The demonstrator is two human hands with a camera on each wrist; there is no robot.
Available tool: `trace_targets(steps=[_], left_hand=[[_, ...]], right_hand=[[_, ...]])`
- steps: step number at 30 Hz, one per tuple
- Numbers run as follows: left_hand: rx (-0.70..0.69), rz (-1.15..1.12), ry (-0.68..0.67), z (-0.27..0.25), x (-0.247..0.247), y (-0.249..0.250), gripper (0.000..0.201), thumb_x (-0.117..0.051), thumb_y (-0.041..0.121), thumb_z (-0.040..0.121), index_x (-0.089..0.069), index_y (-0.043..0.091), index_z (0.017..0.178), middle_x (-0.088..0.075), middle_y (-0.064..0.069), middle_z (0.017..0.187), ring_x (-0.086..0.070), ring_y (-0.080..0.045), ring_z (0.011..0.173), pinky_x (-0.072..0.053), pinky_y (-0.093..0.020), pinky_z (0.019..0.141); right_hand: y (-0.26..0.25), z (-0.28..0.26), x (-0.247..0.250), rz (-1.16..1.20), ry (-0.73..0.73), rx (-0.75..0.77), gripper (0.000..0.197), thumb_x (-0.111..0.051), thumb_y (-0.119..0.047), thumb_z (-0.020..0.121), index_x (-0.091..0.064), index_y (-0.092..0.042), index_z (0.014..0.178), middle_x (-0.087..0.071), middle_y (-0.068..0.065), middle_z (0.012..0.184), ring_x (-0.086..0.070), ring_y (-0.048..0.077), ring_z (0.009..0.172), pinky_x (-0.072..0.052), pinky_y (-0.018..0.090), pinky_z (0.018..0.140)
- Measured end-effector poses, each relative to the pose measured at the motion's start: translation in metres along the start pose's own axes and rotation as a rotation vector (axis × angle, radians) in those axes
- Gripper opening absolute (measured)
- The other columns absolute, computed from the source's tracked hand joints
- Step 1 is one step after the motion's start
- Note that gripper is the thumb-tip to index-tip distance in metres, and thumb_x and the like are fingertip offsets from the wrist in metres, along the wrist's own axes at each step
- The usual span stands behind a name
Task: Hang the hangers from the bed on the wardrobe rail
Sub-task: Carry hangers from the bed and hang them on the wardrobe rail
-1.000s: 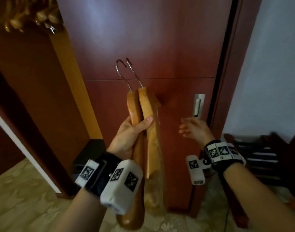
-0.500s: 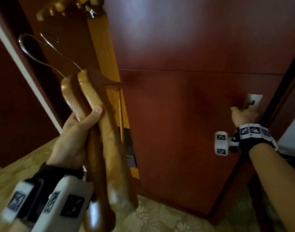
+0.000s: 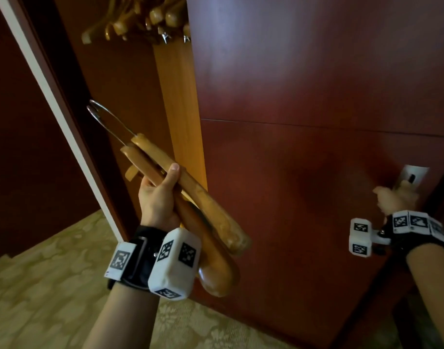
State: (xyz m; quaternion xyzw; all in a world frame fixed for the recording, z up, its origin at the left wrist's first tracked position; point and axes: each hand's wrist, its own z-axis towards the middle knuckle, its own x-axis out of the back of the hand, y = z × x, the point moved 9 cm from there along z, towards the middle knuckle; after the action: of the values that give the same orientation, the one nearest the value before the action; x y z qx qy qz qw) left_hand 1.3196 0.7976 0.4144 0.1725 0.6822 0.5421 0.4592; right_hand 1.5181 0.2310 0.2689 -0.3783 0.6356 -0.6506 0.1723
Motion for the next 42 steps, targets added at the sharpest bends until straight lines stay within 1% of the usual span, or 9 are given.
trace_targets(steps=[2,5,9,17,26,29,33,38,42], left_hand=[[0.01,-0.01,-0.004,0.002,-0.003,-0.005,0.019,-0.07,0.017,0.086,-0.058,0.011,0.099,-0.063,-0.018,0.103,-0.063,-0.036,0.097,-0.049,-0.061,0.091],[0.025,-0.031,-0.007,0.004,-0.01,-0.01,0.019,-0.07,0.017,0.085,-0.058,0.012,0.099,-0.065,-0.015,0.1,-0.064,-0.036,0.1,-0.05,-0.06,0.092],[0.022,-0.054,-0.025,0.007,-0.021,-0.012,0.015,-0.07,0.017,0.086,-0.058,0.013,0.094,-0.066,-0.012,0.094,-0.063,-0.039,0.104,-0.049,-0.061,0.092],[0.016,-0.052,-0.034,0.009,-0.033,-0.021,0.02,-0.07,0.019,0.085,-0.058,0.011,0.099,-0.064,-0.018,0.104,-0.063,-0.042,0.105,-0.05,-0.062,0.09],[0.009,-0.037,-0.073,0.011,-0.039,-0.027,0.014,-0.069,0.019,0.087,-0.058,0.016,0.095,-0.066,-0.009,0.092,-0.065,-0.028,0.086,-0.052,-0.055,0.089],[0.005,-0.039,-0.077,0.012,-0.039,-0.028,0.019,-0.069,0.02,0.087,-0.057,0.014,0.101,-0.064,-0.01,0.094,-0.064,-0.027,0.084,-0.052,-0.055,0.088],[-0.007,-0.033,-0.079,0.015,-0.037,-0.029,0.02,-0.068,0.021,0.087,-0.058,0.015,0.103,-0.067,-0.007,0.092,-0.066,-0.023,0.08,-0.057,-0.043,0.075],[-0.005,-0.032,-0.055,0.014,-0.032,-0.028,0.02,-0.07,0.022,0.086,-0.059,0.016,0.102,-0.067,-0.012,0.102,-0.067,-0.026,0.084,-0.056,-0.046,0.078],[-0.005,-0.049,-0.047,0.013,-0.027,-0.027,0.025,-0.07,0.023,0.085,-0.06,0.016,0.107,-0.069,-0.006,0.095,-0.069,-0.026,0.085,-0.056,-0.047,0.077]], right_hand=[[0.016,0.023,-0.006,0.003,-0.012,-0.003,0.073,-0.059,-0.053,0.043,-0.049,-0.029,0.112,-0.058,0.01,0.122,-0.063,0.034,0.101,-0.051,0.048,0.087],[0.022,0.035,-0.009,0.003,0.014,0.021,0.082,-0.062,-0.051,0.046,-0.042,-0.039,0.125,-0.053,0.003,0.128,-0.061,0.029,0.107,-0.05,0.051,0.09],[0.003,0.008,-0.002,-0.044,0.035,0.07,0.076,-0.059,-0.044,0.048,-0.048,-0.03,0.121,-0.056,0.01,0.124,-0.063,0.035,0.103,-0.053,0.052,0.088],[-0.047,-0.074,-0.004,-0.077,-0.028,0.133,0.068,-0.056,-0.011,0.082,-0.034,-0.018,0.146,-0.034,0.017,0.144,-0.046,0.04,0.123,-0.041,0.045,0.104],[-0.063,-0.104,-0.044,-0.139,-0.171,0.207,0.066,-0.05,0.0,0.085,-0.03,-0.011,0.147,-0.035,0.019,0.145,-0.048,0.041,0.122,-0.043,0.04,0.1],[-0.068,-0.121,-0.059,-0.146,-0.223,0.201,0.073,-0.049,-0.001,0.089,-0.017,-0.015,0.153,-0.022,0.017,0.151,-0.038,0.038,0.132,-0.036,0.038,0.107],[-0.077,-0.138,-0.083,-0.162,-0.3,0.222,0.075,-0.049,-0.004,0.089,-0.012,-0.016,0.154,-0.023,0.016,0.151,-0.037,0.034,0.134,-0.034,0.035,0.107],[-0.088,-0.165,-0.112,-0.174,-0.42,0.249,0.08,-0.049,-0.005,0.088,-0.006,-0.018,0.154,-0.018,0.013,0.156,-0.033,0.031,0.137,-0.032,0.034,0.108],[-0.096,-0.187,-0.132,-0.177,-0.505,0.256,0.082,-0.051,-0.005,0.086,-0.007,-0.018,0.154,-0.015,0.01,0.159,-0.025,0.029,0.143,-0.027,0.036,0.114]])
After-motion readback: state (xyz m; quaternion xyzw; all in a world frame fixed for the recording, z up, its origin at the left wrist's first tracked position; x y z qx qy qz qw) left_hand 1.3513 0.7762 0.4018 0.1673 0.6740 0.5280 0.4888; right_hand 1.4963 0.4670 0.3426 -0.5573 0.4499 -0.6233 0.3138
